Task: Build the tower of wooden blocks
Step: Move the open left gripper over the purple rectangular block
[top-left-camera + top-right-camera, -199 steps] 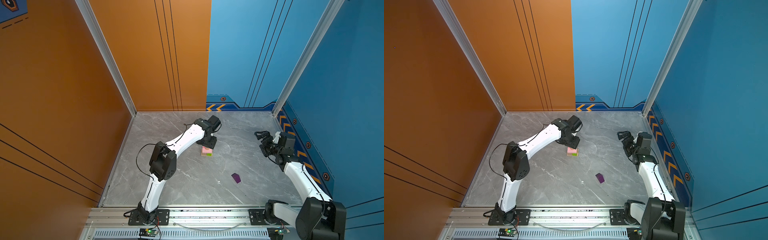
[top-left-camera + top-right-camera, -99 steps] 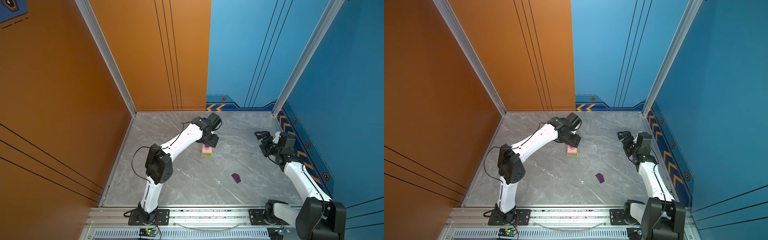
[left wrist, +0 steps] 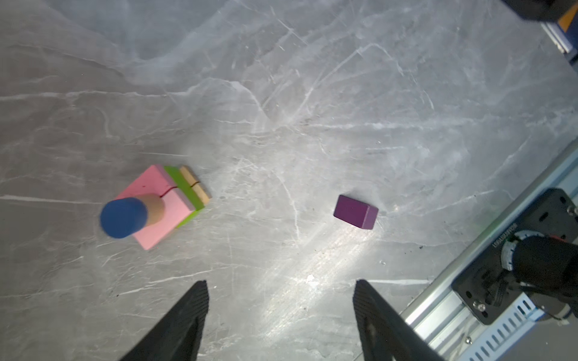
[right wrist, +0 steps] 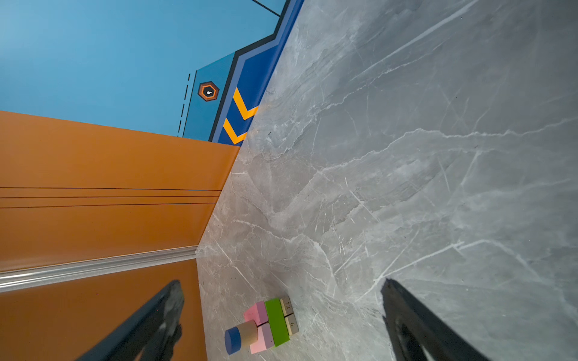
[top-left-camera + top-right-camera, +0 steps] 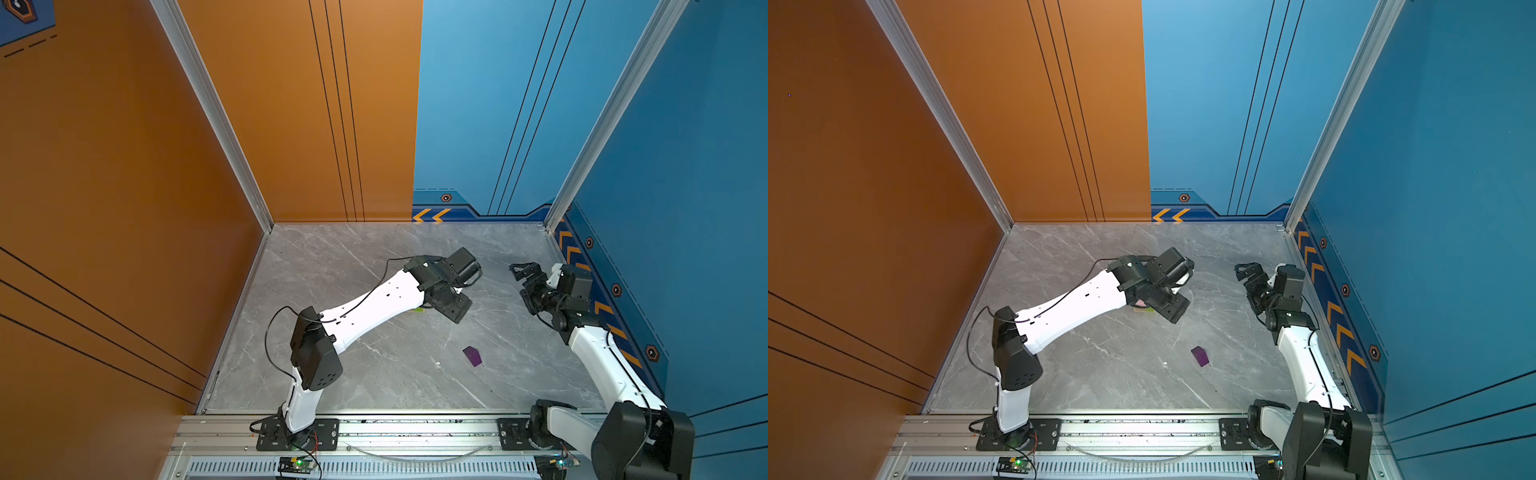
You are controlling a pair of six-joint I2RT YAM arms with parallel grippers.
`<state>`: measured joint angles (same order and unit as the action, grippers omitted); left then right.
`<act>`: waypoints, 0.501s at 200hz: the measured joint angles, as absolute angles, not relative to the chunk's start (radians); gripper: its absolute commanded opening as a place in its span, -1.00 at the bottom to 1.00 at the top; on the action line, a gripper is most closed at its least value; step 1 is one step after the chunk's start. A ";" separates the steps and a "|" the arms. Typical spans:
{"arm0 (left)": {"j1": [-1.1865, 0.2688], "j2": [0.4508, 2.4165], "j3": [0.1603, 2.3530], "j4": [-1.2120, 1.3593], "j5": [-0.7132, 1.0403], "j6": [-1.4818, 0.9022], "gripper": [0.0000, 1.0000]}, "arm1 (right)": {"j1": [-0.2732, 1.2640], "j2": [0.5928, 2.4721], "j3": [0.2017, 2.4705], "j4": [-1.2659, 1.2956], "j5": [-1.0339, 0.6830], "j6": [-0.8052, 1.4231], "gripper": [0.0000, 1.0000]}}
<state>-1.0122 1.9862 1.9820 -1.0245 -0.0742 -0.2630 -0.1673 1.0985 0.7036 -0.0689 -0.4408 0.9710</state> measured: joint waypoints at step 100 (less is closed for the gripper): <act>-1.114 2.158 1.990 -1.020 -0.052 -0.020 0.58 | -0.236 1.008 0.703 -0.123 -0.442 0.957 1.00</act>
